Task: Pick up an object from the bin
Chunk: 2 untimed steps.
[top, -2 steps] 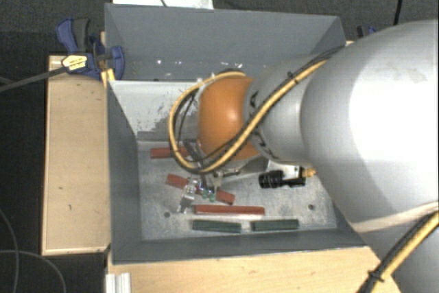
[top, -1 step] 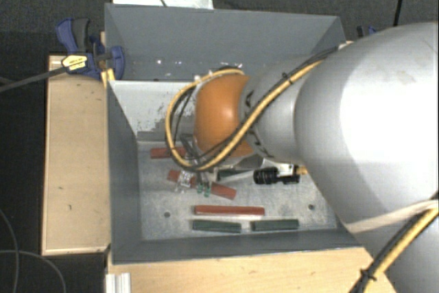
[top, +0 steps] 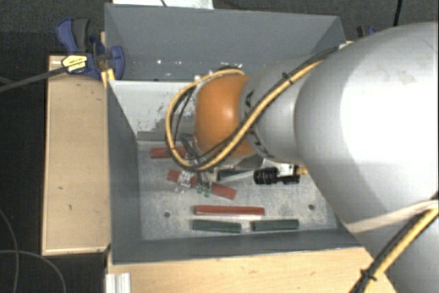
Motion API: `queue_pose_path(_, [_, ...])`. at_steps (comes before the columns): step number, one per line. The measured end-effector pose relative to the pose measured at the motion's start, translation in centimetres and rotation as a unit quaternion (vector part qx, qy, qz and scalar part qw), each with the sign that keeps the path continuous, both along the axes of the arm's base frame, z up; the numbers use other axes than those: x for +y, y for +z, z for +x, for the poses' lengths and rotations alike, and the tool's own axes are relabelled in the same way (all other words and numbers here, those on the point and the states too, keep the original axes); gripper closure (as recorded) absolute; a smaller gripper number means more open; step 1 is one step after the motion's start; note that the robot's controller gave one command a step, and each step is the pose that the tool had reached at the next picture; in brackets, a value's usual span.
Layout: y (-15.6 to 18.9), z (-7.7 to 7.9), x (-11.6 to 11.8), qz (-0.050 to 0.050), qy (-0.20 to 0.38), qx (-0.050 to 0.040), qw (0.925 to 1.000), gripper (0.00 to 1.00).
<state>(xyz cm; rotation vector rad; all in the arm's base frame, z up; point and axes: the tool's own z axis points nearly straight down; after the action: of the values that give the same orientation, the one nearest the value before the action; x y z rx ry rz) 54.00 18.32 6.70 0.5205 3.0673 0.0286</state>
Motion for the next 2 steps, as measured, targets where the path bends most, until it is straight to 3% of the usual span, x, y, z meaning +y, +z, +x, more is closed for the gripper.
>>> queue_pose_path(2, [1.1,-0.16,-0.06,-0.004,0.001,0.0094,0.9999,1.0])
